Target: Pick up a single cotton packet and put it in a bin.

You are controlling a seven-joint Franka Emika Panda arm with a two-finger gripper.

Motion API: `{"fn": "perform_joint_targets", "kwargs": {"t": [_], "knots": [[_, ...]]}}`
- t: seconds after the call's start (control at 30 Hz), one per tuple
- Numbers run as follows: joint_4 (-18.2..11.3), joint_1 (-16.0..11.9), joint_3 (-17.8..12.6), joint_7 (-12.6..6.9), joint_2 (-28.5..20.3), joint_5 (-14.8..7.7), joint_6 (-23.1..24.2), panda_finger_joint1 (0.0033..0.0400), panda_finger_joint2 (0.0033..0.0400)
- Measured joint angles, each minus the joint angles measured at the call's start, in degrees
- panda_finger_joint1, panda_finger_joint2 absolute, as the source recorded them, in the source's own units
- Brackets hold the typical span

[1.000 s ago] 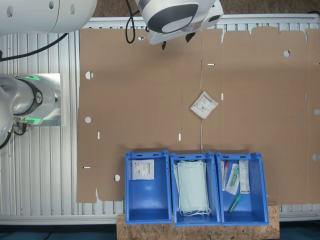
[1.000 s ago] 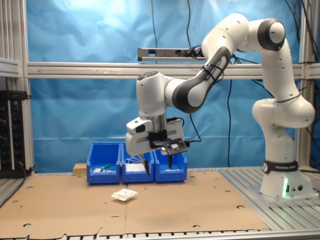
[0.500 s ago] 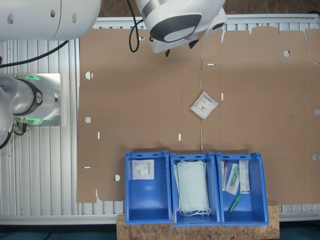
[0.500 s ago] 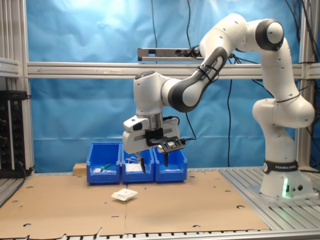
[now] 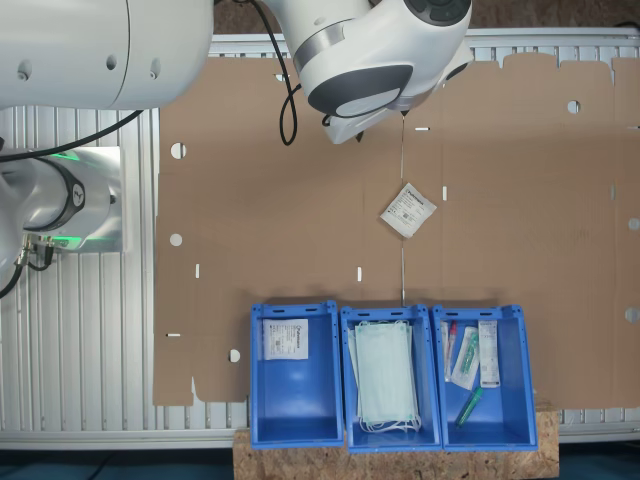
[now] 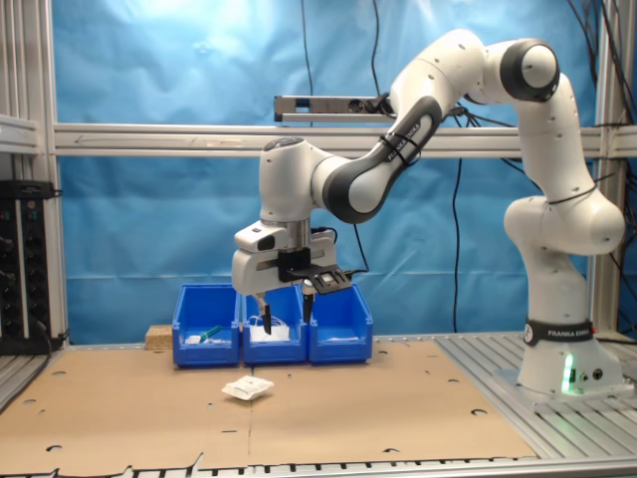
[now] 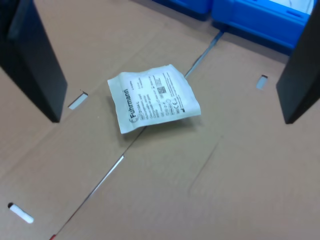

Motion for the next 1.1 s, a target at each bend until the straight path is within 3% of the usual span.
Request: {"fn": "perform_joint_targets", "kwargs": {"t": [0.27,0.67,1.1], "knots": [[0.00,-0.94,-0.35,-5.88,0.00,-1.23,1.52,0.0400,0.0400],[0.19,-1.45,-1.03,-12.46,0.44,-1.98,2.81,0.0400,0.0400],[2.78,-4.66,-1.72,-20.47,3.99,-1.91,3.39,0.0400,0.0400]]}}
